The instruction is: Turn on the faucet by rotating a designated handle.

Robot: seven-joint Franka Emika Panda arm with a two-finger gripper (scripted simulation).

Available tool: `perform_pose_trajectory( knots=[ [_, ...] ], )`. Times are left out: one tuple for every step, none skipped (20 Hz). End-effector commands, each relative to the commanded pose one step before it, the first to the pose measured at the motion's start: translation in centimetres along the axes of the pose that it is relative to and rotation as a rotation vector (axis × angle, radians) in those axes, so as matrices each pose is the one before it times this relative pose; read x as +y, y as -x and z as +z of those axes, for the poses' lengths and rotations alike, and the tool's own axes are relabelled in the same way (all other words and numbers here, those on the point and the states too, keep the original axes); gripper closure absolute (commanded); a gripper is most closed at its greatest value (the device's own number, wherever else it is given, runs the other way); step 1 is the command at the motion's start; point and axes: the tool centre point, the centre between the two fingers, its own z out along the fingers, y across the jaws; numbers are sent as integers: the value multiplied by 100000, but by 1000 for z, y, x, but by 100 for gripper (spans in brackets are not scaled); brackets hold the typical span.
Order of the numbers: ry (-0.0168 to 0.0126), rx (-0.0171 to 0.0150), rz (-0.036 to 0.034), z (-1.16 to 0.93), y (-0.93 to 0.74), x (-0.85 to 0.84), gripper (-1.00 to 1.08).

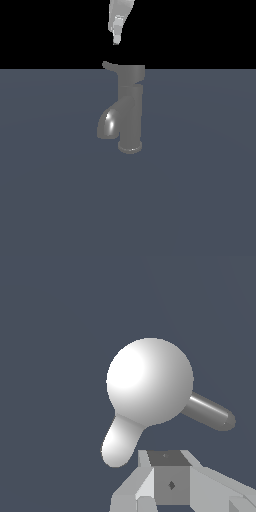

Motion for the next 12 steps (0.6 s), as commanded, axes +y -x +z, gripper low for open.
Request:
perform_pose_trajectory(
  knots=[
    [-458,1252,7005,802,-173,-1195,108],
    [-205,545,2714,322,-31,-462,108],
    [-228,564,2701,324,-14,-459,108],
    [-253,582,2689,326,2,-455,108],
    [-278,599,2676,327,18,-450,108],
    [-305,613,2661,328,34,-445,108],
    [-325,613,2587,321,49,-429,108],
    [-337,597,2462,308,62,-405,108],
    [-343,574,2316,291,72,-377,108],
    [-345,547,2172,275,80,-350,108],
    [-345,520,2031,258,85,-324,108],
    [-340,490,1890,241,88,-298,108]
  ],
)
